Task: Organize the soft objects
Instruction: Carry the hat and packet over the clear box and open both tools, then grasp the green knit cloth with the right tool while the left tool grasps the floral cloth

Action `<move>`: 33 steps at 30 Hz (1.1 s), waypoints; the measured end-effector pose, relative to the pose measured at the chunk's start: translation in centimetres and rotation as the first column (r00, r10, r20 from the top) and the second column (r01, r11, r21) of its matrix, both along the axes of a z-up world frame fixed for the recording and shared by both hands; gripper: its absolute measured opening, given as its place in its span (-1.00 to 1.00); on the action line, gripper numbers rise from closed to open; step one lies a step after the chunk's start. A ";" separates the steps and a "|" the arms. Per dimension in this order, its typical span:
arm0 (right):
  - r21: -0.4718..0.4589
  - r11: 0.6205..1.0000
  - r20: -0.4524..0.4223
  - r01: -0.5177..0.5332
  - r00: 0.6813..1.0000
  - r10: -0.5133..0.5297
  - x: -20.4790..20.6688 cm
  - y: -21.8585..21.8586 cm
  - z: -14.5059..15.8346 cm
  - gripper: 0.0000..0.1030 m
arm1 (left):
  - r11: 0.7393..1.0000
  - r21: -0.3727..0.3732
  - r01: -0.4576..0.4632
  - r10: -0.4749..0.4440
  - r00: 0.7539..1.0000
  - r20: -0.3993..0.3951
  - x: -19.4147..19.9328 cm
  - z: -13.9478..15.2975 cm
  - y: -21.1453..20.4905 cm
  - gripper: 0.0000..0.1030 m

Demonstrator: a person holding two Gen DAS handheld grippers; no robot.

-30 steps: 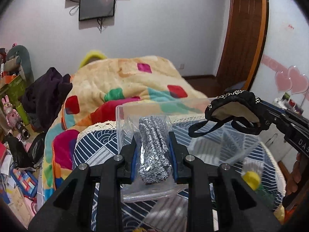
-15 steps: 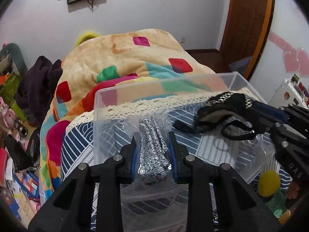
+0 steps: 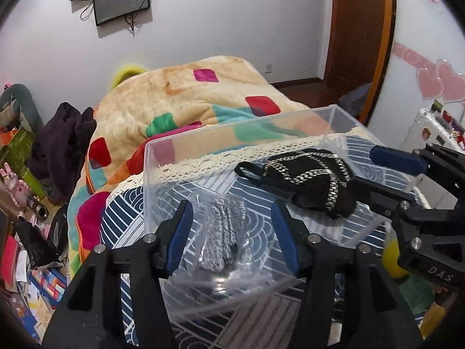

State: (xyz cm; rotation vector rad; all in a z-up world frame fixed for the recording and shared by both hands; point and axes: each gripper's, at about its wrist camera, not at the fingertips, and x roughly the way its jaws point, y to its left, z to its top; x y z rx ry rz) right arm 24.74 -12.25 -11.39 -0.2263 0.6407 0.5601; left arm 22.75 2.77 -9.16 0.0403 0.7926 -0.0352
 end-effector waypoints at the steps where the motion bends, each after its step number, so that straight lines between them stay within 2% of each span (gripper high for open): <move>1: 0.006 1.000 0.009 -0.001 1.000 0.001 -0.1 0.0 0.2 -0.09 | 1.000 -0.007 0.003 -0.003 1.000 0.006 -0.3 0.3 0.1 0.13; 2: 0.015 1.000 0.022 -0.001 1.000 0.001 -0.5 -0.2 0.5 -0.01 | 1.000 -0.013 0.004 -0.003 1.000 0.015 -0.7 0.6 0.2 0.16; 6: 0.041 0.999 0.066 -0.003 0.998 0.000 -1.7 -0.6 1.8 0.20 | 1.000 -0.018 -0.020 0.021 0.996 0.090 -2.9 2.5 0.7 0.48; 8: 0.065 0.998 0.094 0.000 0.996 -0.006 -2.5 -1.2 2.5 0.43 | 1.000 -0.011 -0.029 0.030 0.991 0.129 -4.2 3.4 1.0 0.58; 11: 0.098 0.995 0.124 0.001 0.992 -0.013 -3.5 -2.0 3.5 0.63 | 0.999 -0.005 -0.034 0.034 0.987 0.154 -5.8 4.1 1.2 0.71; 16: 0.125 0.992 0.150 0.005 0.988 -0.023 -5.3 -3.3 3.9 0.71 | 0.999 0.005 -0.037 0.035 0.987 0.155 -8.5 3.9 1.7 0.77; 21: 0.141 0.990 0.141 0.014 0.989 -0.034 -6.7 -4.6 2.4 0.78 | 0.999 -0.018 -0.048 0.050 0.988 0.144 -10.9 2.5 2.0 0.85; 25: 0.140 0.988 0.071 0.061 0.995 -0.072 -7.0 -5.7 -0.4 0.81 | 0.998 -0.034 -0.062 0.065 0.992 0.106 -12.4 0.5 2.0 0.85; 33: 0.081 0.992 -0.071 0.099 0.993 -0.094 -8.0 -6.9 -5.4 0.81 | 0.992 -0.079 -0.096 0.097 0.995 0.005 -13.9 -3.3 3.3 0.85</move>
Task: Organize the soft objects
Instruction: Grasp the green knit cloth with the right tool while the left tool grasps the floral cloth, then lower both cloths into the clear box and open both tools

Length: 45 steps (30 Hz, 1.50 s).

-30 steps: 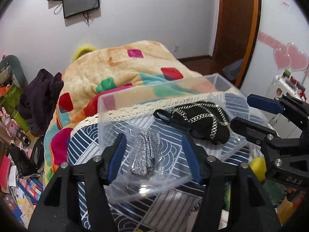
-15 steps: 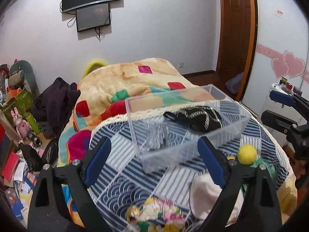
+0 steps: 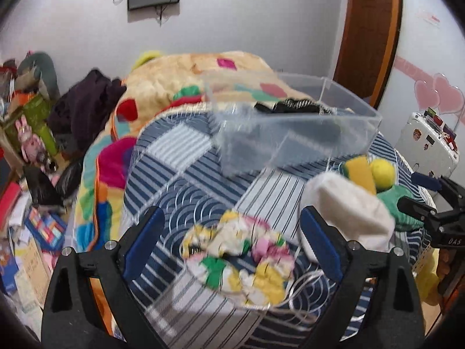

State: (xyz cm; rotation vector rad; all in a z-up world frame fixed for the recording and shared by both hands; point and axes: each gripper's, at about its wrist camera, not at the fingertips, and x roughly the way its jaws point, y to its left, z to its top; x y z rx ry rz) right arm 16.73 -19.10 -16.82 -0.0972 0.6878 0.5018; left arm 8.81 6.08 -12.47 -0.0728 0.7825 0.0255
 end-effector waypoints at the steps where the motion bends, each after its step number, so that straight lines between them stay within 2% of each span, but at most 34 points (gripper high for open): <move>1: -0.003 1.000 -0.014 -0.001 1.000 0.001 -0.2 0.0 -0.5 0.81 | 1.000 -0.011 -0.007 0.007 1.000 -0.014 -0.1 -0.4 0.2 0.85; 9: -0.009 1.000 -0.076 -0.026 0.997 0.025 -0.7 -0.3 -2.2 0.77 | 0.998 -0.051 -0.023 0.019 0.997 -0.081 -0.8 -3.3 0.3 0.85; 11: 0.003 0.999 -0.098 -0.033 0.995 0.033 -0.8 -0.4 -2.7 0.52 | 0.999 -0.034 -0.022 0.019 0.997 -0.072 -0.9 -3.3 0.0 0.85; 13: -0.010 1.000 -0.085 -0.024 0.996 0.023 -1.3 -0.5 -2.9 0.37 | 0.999 -0.034 -0.011 0.009 0.998 -0.064 -1.0 -3.3 -0.3 0.85; 16: 0.007 0.999 -0.084 -0.034 0.996 0.034 -1.7 -0.9 -2.5 -0.05 | 1.000 -0.016 -0.006 0.005 0.998 -0.055 -1.2 -3.4 -0.7 0.83; 17: 0.021 0.999 -0.087 -0.044 0.995 0.046 -1.7 -1.1 -2.4 -0.10 | 1.000 -0.013 -0.006 0.005 0.999 -0.052 -1.2 -3.4 -0.8 0.79; 20: 0.025 0.999 -0.052 -0.046 0.998 0.048 -2.2 -1.2 -1.8 -0.18 | 1.000 0.002 0.004 -0.004 0.999 -0.046 -1.4 -3.3 -1.2 0.43; 25: 0.033 0.998 0.007 -0.061 0.998 0.061 -3.1 -1.1 0.0 -0.23 | 0.999 -0.009 0.041 -0.041 0.998 -0.052 -1.4 -2.7 -1.5 -0.36; 28: 0.046 0.997 0.037 -0.061 0.998 0.059 -3.4 -1.3 0.9 -0.24 | 0.999 -0.003 0.042 -0.042 0.999 -0.029 -1.5 -2.0 -1.6 -0.50; 38: 0.088 0.995 0.149 -0.049 0.988 0.036 -2.0 -1.0 4.7 -0.24 | 0.998 0.022 0.055 -0.057 0.994 0.091 -1.5 2.5 -1.8 -0.51; 45: 0.115 0.992 0.227 -0.052 0.974 0.025 -0.4 0.1 7.4 -0.24 | 0.998 0.013 0.061 -0.063 0.985 0.158 0.5 5.1 -1.9 -0.51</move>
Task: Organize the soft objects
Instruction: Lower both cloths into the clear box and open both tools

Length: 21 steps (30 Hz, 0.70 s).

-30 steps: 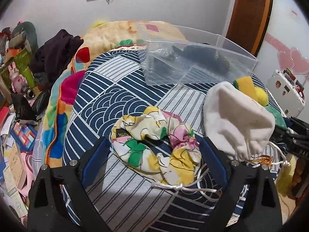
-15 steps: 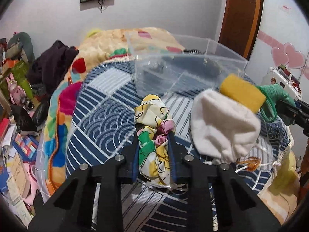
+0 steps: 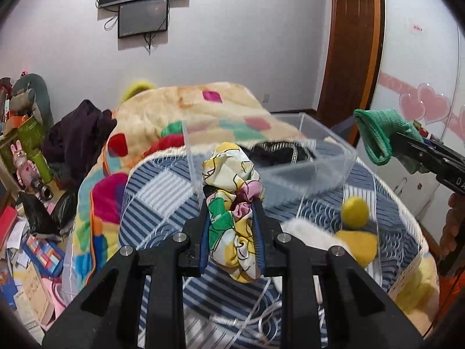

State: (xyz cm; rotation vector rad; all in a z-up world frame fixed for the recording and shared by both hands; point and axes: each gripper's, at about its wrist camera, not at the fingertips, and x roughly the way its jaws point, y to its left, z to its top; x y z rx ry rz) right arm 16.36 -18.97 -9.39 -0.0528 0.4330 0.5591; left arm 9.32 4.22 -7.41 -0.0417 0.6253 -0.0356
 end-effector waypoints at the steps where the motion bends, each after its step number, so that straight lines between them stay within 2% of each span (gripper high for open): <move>1: 0.002 1.000 0.009 -0.001 1.000 0.001 0.3 0.2 0.3 -0.24 | 1.000 0.000 0.000 0.000 1.000 0.005 0.3 0.3 0.0 -0.51; 10: 0.007 1.000 0.042 0.023 0.999 -0.023 3.2 2.1 1.1 -0.23 | 1.000 -0.007 0.017 -0.017 0.999 0.043 4.1 2.0 -1.1 -0.51; 16: -0.012 1.000 -0.007 0.009 1.000 -0.009 5.7 3.9 0.1 -0.23 | 1.000 0.001 0.029 -0.029 0.999 0.037 7.0 1.7 -2.1 -0.51; 21: -0.057 0.998 -0.076 -0.014 0.997 0.009 7.4 5.2 -1.1 -0.23 | 0.999 -0.015 0.038 -0.039 0.999 -0.027 9.9 0.4 -2.7 -0.51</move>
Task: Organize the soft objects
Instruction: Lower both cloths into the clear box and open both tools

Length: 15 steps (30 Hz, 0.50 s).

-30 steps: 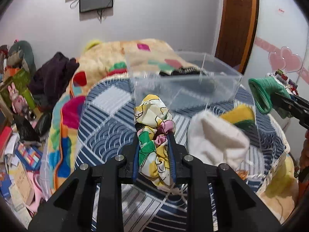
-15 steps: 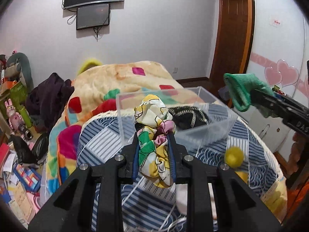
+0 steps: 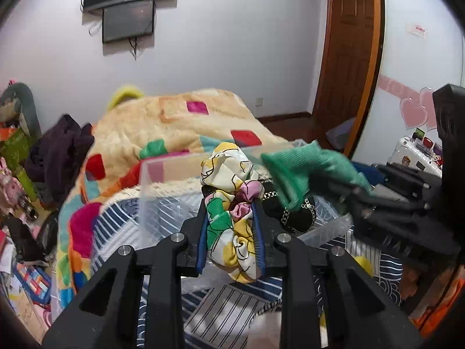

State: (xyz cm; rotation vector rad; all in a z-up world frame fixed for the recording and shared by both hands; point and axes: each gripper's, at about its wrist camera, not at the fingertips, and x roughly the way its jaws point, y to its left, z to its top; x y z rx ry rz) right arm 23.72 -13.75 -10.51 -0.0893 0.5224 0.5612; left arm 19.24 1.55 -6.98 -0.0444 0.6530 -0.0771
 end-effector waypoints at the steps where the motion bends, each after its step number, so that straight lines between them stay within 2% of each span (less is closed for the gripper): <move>1: -0.014 1.000 -0.019 -0.002 1.000 0.001 0.4 0.3 -0.4 -0.23 | 1.000 -0.008 0.003 -0.003 1.000 -0.017 0.5 -0.3 -0.1 -0.51; 8: -0.058 0.998 -0.099 -0.013 0.995 0.007 1.8 1.0 -2.1 -0.23 | 1.000 0.011 0.008 -0.007 0.996 -0.090 3.6 -2.2 -0.7 -0.51; 15: -0.050 0.999 -0.161 -0.008 0.987 0.000 2.6 0.7 -2.8 -0.16 | 0.999 0.053 0.011 -0.004 0.991 -0.131 4.9 -3.6 -1.3 -0.51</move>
